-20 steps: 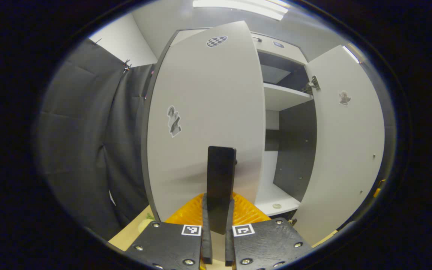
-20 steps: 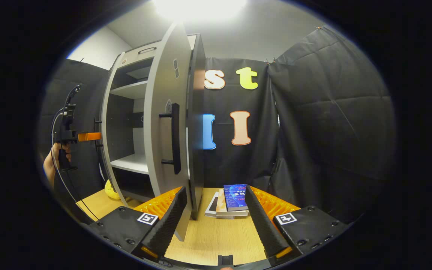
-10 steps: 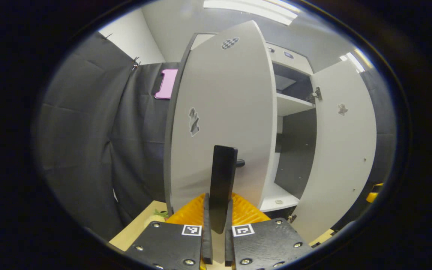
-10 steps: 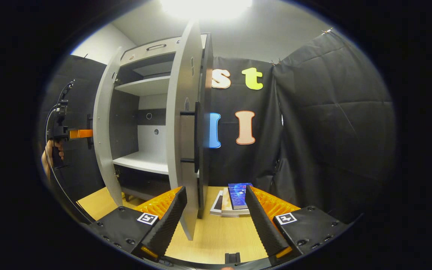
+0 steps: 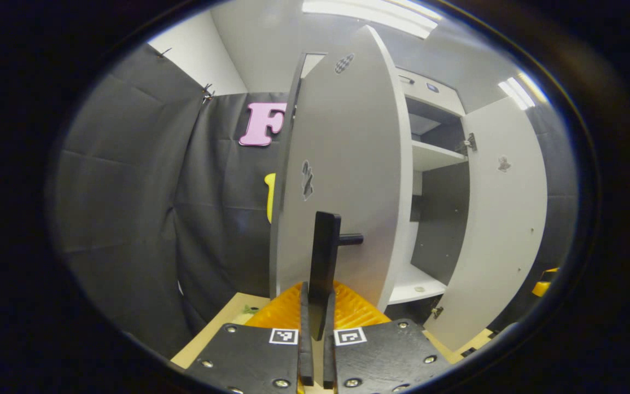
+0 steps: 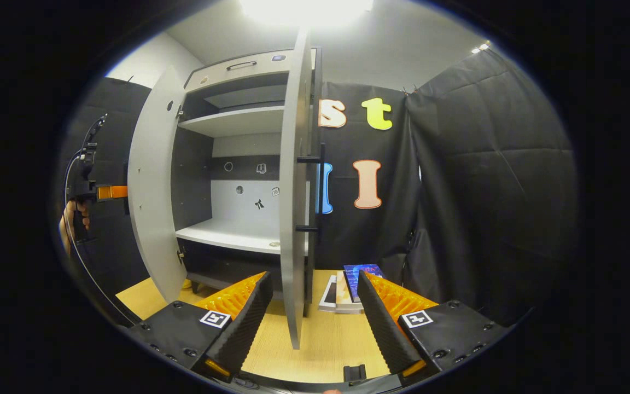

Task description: Open the right door of the double-door shoe cabinet with the right hand, and open the left door with the left hand.

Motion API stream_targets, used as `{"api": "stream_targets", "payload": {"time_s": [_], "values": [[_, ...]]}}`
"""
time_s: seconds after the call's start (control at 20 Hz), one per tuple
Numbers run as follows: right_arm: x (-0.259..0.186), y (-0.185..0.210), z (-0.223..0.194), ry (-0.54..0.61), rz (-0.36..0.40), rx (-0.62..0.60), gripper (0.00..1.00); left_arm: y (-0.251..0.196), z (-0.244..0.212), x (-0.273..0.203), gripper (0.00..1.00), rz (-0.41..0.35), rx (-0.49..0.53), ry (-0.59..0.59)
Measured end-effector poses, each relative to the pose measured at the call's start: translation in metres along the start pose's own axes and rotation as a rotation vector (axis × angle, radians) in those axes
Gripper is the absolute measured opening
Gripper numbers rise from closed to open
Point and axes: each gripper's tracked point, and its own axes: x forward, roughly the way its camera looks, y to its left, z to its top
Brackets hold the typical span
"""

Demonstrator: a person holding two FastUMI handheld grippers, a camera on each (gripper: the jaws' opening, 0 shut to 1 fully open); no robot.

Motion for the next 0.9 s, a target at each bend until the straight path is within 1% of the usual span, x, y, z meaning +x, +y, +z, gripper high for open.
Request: {"api": "stream_targets", "payload": {"time_s": [0.05, 0.15, 0.2, 0.25, 0.3, 0.35, 0.45, 0.5, 0.55, 0.6, 0.9], "values": [[0.0, 0.005, 0.0, 0.001, 0.005, 0.0, 0.96, 0.005, -0.006, -0.003, 0.09, 0.01, 0.0, 0.023], [-0.001, 0.015, -0.001, 0.0, 0.016, -0.006, 0.96, 0.011, -0.016, -0.011, 0.1, 0.022, -0.013, 0.06], [-0.002, 0.018, -0.003, 0.003, 0.018, -0.013, 0.96, 0.014, -0.01, -0.013, 0.06, 0.031, -0.011, 0.04], [-0.001, 0.022, -0.003, 0.005, 0.019, -0.019, 0.96, 0.021, -0.007, -0.011, 0.08, 0.048, 0.0, 0.03], [0.0, 0.026, -0.003, 0.006, 0.024, -0.023, 0.98, 0.029, -0.003, -0.011, 0.08, 0.065, 0.013, 0.015], [0.0, 0.031, -0.002, 0.005, 0.03, -0.025, 0.98, 0.039, -0.003, -0.01, 0.1, 0.1, 0.035, 0.004], [0.001, 0.042, 0.001, -0.002, 0.04, -0.03, 0.96, 0.066, -0.001, -0.014, 0.07, 0.173, 0.099, -0.008], [0.0, 0.046, 0.001, -0.003, 0.046, -0.035, 0.97, 0.069, -0.001, -0.013, 0.07, 0.161, 0.085, -0.007], [0.0, 0.049, 0.001, -0.003, 0.051, -0.041, 0.97, 0.06, -0.001, -0.007, 0.0, 0.128, 0.045, -0.01], [0.0, 0.053, 0.0, -0.003, 0.053, -0.046, 0.97, 0.051, 0.001, -0.015, 0.02, 0.104, 0.015, -0.018], [-0.002, 0.064, 0.005, -0.025, 0.06, -0.03, 0.98, 0.053, 0.008, -0.024, 0.02, 0.114, 0.047, -0.067]]}}
